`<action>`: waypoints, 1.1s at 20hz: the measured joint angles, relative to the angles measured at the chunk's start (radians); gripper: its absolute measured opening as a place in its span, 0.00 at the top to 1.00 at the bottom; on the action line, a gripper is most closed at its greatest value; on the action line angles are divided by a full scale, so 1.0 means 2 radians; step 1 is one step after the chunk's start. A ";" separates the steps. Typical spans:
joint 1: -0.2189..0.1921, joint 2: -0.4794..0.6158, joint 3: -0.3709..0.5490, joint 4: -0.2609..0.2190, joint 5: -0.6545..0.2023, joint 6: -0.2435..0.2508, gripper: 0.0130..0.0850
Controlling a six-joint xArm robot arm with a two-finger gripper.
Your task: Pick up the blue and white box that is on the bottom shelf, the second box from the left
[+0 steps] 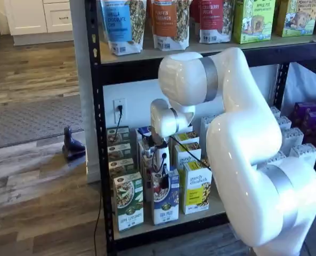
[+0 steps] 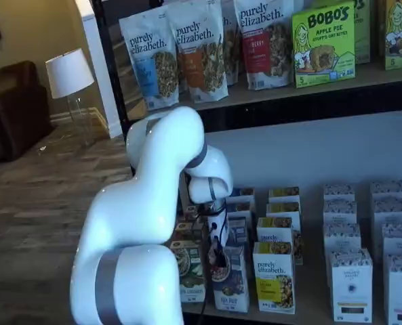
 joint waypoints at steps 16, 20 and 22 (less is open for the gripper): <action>0.001 0.002 0.018 -0.007 -0.019 0.008 0.06; 0.003 0.004 0.016 -0.007 -0.018 0.010 0.22; 0.004 0.006 0.014 -0.010 -0.015 0.013 0.28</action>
